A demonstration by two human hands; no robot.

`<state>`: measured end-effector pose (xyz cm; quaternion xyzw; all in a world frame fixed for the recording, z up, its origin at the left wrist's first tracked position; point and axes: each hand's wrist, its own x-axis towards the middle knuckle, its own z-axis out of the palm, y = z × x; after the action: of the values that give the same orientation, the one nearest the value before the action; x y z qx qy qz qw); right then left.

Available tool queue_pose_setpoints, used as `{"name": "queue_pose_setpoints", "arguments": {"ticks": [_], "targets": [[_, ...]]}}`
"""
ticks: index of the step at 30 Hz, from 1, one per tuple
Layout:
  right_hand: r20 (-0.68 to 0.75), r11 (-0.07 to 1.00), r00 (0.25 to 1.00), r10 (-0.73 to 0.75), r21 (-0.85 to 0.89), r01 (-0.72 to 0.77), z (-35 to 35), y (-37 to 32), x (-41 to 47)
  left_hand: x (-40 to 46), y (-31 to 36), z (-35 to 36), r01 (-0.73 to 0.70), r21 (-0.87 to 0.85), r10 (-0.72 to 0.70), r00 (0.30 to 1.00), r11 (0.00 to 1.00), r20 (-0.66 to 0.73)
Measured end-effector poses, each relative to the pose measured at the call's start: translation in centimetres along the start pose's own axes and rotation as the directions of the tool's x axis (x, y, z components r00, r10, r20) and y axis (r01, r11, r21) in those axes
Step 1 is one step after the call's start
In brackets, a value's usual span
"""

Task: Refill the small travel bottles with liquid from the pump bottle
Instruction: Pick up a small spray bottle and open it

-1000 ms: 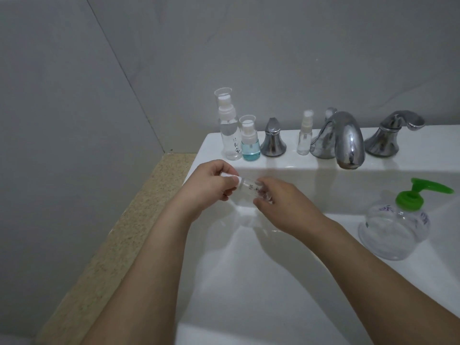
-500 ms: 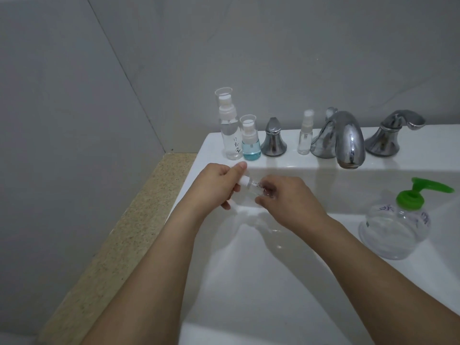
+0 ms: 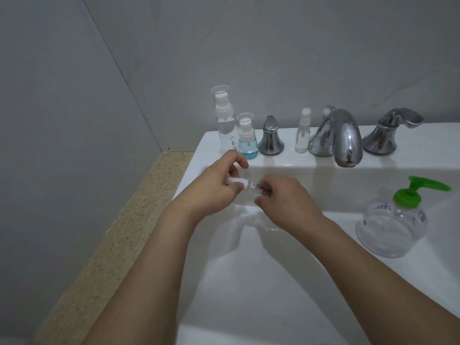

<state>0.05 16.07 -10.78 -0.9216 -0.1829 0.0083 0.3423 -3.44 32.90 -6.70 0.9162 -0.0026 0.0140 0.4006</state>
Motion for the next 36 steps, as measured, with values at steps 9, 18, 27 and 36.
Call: {"name": "queue_pose_setpoints", "arguments": {"ticks": [9,18,27,36], "targets": [[-0.023,1.000,1.000,0.009,-0.024,-0.009,-0.1,0.1,0.0,0.1,0.2,0.2,0.073,0.022,-0.074,0.997,0.997,0.017],[-0.002,0.991,0.995,0.104,-0.083,-0.104,-0.2,0.9,0.1,0.9,-1.0,-1.5,0.323,-0.120,-0.340,0.926,0.939,-0.164],[0.006,0.994,0.995,0.101,-0.031,-0.101,0.1,0.3,0.2,1.8,-2.4,-1.2,0.049,-0.367,-0.227,0.858,0.929,-0.461],[0.021,0.997,0.997,0.071,0.012,-0.071,0.0,-0.2,0.0,2.6,-3.6,-0.8,-0.018,-0.325,-0.190,0.780,0.946,-0.596]]}}
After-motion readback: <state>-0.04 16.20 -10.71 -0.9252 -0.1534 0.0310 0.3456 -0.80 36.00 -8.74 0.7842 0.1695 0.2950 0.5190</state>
